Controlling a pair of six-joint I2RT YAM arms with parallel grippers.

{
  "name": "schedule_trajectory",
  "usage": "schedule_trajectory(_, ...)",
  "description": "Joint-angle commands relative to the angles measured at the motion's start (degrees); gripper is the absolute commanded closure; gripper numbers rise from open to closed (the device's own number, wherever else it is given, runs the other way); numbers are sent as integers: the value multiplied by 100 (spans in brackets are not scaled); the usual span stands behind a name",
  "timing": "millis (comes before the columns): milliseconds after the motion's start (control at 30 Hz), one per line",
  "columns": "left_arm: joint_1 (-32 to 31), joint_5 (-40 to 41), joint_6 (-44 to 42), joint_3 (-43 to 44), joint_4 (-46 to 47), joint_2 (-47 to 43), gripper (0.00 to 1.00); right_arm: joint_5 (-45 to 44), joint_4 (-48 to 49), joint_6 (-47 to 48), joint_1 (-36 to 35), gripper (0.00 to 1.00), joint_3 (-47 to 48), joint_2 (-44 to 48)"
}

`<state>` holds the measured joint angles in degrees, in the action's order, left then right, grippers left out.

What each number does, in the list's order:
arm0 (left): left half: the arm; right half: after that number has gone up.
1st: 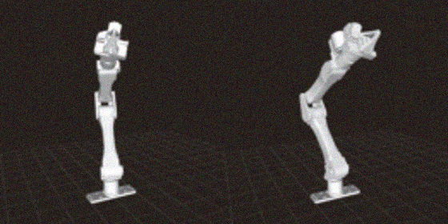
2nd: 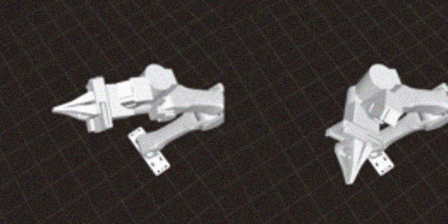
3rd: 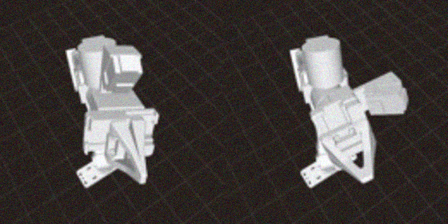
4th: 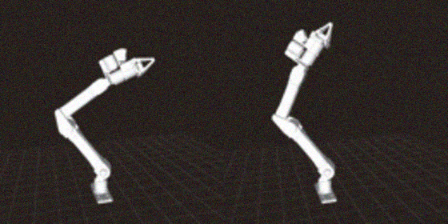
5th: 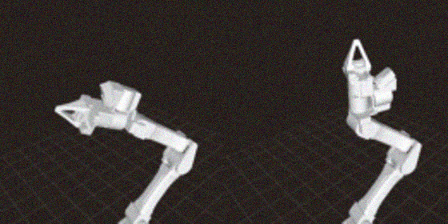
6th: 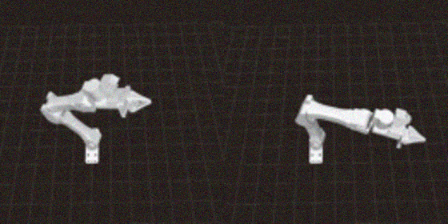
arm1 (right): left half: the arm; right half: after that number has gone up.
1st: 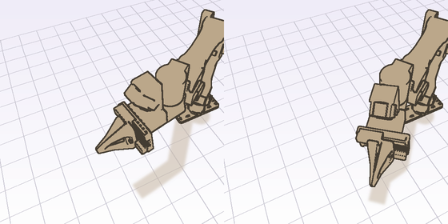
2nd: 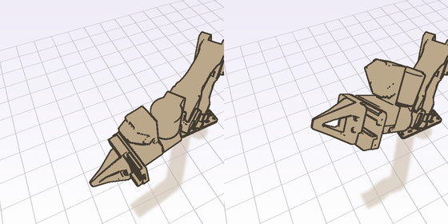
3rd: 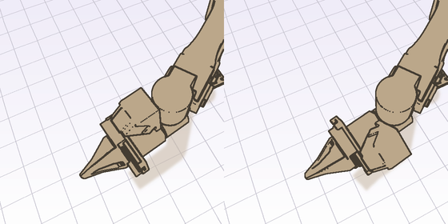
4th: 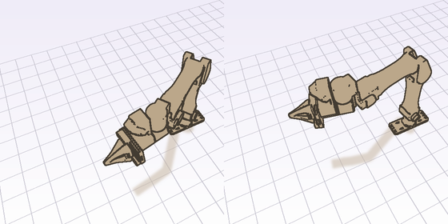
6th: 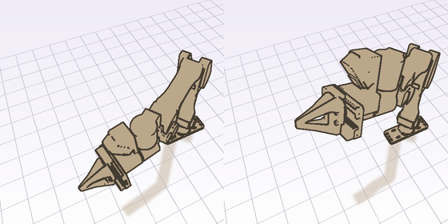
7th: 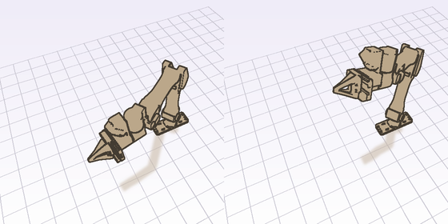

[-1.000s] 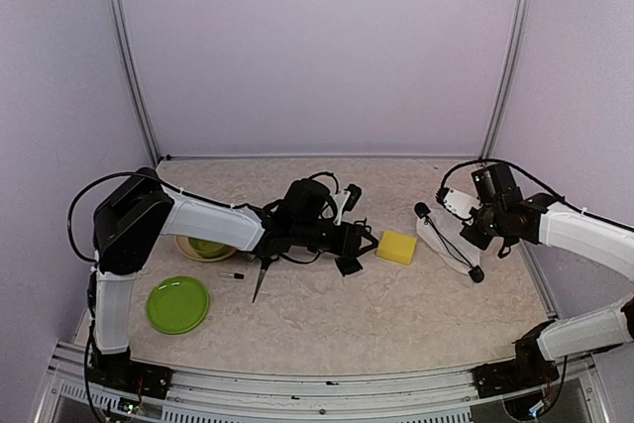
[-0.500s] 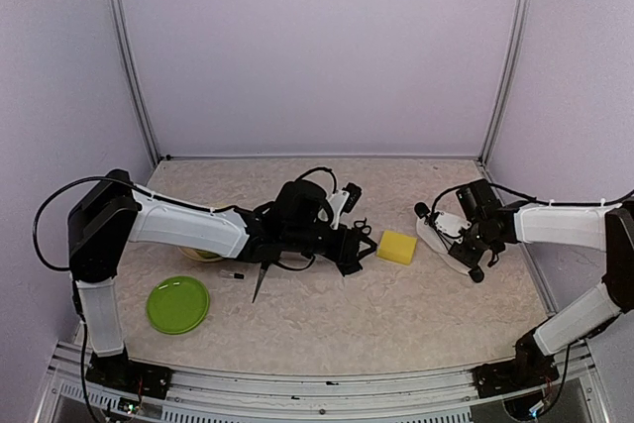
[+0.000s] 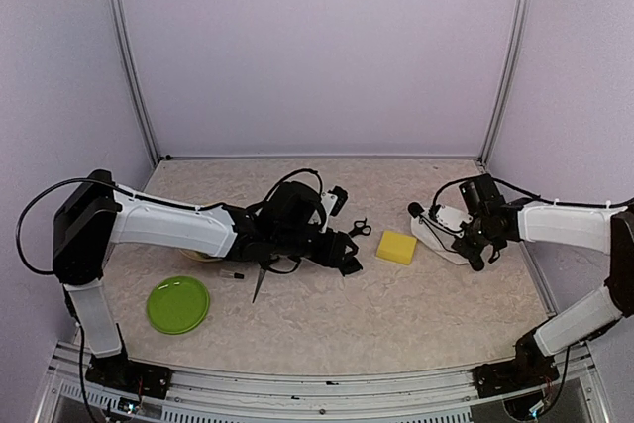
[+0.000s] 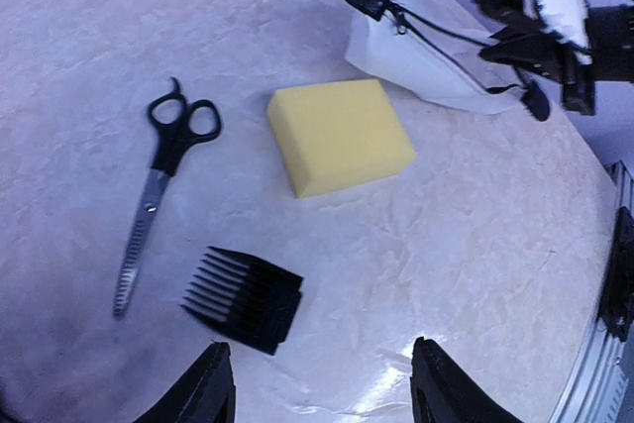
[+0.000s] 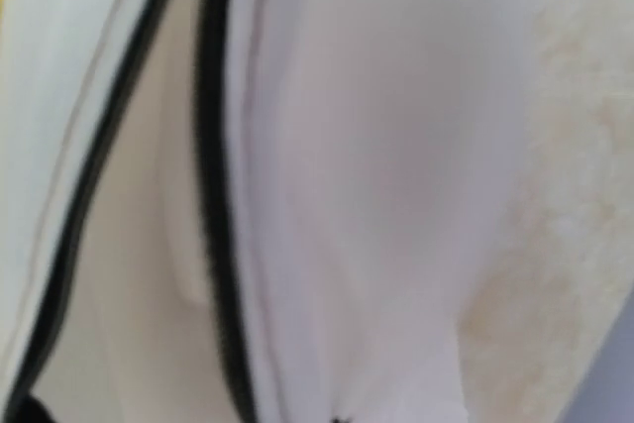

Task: Sort the hair-cutting tools

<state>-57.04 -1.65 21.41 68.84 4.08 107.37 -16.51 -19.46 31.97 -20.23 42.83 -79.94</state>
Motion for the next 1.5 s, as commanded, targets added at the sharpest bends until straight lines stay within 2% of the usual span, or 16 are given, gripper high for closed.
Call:
schedule_trajectory(0, 244, 990, -410, 353, -1430, -433, 39, 759, -831, 135, 53, 100, 533, 716)
schedule_trajectory(133, 481, 1739, -704, 551, -2499, -538, 30, 1448, -1344, 280, 50, 100, 744, 995)
schedule_trajectory(233, 763, 1898, -777, 652, -3016, -544, 26, 1597, -1327, 332, 50, 100, 655, 1050)
schedule_trajectory(500, 1507, 1279, -1143, 1231, -3963, 17, 30, 1927, -1400, 225, 37, 100, 780, 1086)
schedule_trajectory(633, 1843, 1210, -1016, 1708, -4425, 494, 32, 1987, -1477, 188, -5, 100, 816, 1084)
schedule_trajectory(867, 2010, 798, -1283, 1917, -4503, 881, 40, 1958, -1477, 180, -34, 100, 742, 1224)
schedule_trajectory(1033, 1999, 813, -1327, 2116, -4600, 1224, 46, 2014, -1453, 161, -34, 100, 665, 1235)
schedule_trajectory(1300, 1911, 1294, -1259, 2306, -4892, 1583, 41, 2039, -1447, 170, -34, 100, 631, 1298)
schedule_trajectory(1467, 1865, 1315, -1187, 2240, -4749, 1553, 47, 2071, -1471, 169, -34, 100, 596, 1356)
